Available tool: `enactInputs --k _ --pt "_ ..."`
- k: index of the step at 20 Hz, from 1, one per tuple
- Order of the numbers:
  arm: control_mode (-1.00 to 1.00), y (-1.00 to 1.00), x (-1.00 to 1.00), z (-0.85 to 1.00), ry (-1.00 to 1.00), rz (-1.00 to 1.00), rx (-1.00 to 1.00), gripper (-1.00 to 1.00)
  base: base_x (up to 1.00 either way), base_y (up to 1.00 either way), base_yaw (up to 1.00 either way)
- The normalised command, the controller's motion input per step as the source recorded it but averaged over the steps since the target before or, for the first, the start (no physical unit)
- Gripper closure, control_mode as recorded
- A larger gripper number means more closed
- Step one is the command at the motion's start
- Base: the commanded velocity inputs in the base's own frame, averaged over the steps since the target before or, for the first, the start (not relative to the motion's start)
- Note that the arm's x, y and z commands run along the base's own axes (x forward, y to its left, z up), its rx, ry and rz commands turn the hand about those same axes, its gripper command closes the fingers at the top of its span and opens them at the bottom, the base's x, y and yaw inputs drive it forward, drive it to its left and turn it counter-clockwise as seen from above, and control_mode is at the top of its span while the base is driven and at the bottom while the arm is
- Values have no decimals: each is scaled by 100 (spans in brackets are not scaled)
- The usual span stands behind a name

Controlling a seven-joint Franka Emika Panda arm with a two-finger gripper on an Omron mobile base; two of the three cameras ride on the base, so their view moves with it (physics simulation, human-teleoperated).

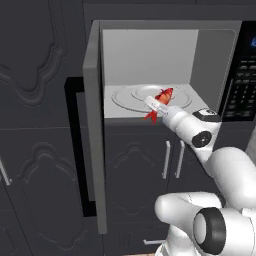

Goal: Transport the fish from the fridge to the microwave and turn on the microwave.

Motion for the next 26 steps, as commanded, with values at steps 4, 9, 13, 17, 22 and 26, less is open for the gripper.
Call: enactInputs --k 4,9,13,17,22,26 --pt "-100 -6 -2 100 32 -3 4 100 0 0 0" --pt "-100 0 0 100 30 -2 0 100 0 0 0" --pt "-100 0 0 100 31 -5 0 100 0 0 0" --pt "-100 0 -1 100 26 -10 0 100 0 0 0" --pt "-100 0 -2 100 25 -11 0 100 0 0 0" --pt "-100 0 0 100 31 -9 0 100 0 0 0"
